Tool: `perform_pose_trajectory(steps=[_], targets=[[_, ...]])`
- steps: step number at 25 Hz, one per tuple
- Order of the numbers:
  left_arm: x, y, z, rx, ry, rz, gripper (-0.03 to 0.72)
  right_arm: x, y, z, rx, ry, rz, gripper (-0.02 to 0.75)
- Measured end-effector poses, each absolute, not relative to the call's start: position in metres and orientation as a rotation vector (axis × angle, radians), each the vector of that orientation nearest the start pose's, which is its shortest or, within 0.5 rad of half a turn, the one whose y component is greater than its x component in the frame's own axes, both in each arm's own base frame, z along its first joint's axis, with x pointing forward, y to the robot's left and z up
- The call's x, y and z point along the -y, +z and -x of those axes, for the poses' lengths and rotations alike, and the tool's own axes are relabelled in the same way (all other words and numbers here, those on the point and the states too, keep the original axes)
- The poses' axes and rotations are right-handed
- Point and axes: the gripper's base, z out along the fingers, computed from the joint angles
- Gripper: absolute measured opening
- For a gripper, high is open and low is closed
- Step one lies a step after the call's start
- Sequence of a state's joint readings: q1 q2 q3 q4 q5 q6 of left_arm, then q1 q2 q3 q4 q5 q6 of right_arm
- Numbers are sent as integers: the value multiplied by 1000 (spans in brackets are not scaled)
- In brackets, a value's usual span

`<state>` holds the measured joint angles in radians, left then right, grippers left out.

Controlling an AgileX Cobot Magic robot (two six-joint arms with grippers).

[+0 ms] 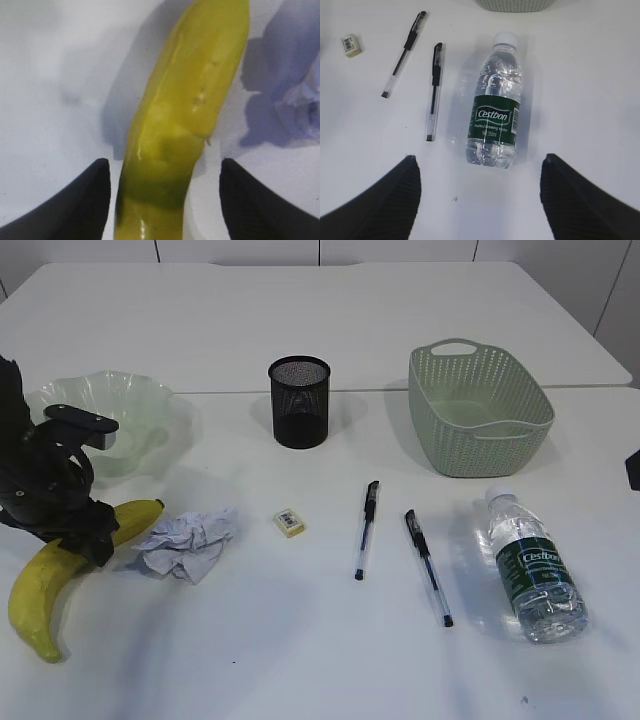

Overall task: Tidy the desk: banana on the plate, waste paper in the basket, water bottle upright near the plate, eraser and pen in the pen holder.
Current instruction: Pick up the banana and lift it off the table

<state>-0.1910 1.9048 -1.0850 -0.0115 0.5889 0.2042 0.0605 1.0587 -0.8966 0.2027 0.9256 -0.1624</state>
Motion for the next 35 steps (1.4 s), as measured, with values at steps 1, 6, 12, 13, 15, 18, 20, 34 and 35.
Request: perform_pose_trajectory(steps=[1,6,12,13,15,18,20,34,35], targets=[[68,138,-346,-2838,-9,-555,471,-26,316,-195,-2549,215,189,552],[68,138,-346,-2838,-8,-559,403,-26,316,-195,-2549,214,193,552],[67,137,-346,-2841,-8,-559,264,-26,316,-195,-2548,212,198,552],[67,138,-346,-2845,-8,-560,268,-26,316,-195,-2548,212,198,552],[67,137,-345,-2854,-7,-562,288,-26,316,-195,-2548,212,199,552],[67,137,-344,-2863,-7,-567,277,-26,316,-195,-2548,211,201,552],[67,141,-343,-2859,-7,-566,263,-26,316,-195,-2548,211,201,552],[65,199,-332,-2723,-5,-541,262,-26,316,-195,-2548,211,201,552],[65,203,-332,-2714,-5,-539,262,-26,316,-195,-2548,211,201,552]])
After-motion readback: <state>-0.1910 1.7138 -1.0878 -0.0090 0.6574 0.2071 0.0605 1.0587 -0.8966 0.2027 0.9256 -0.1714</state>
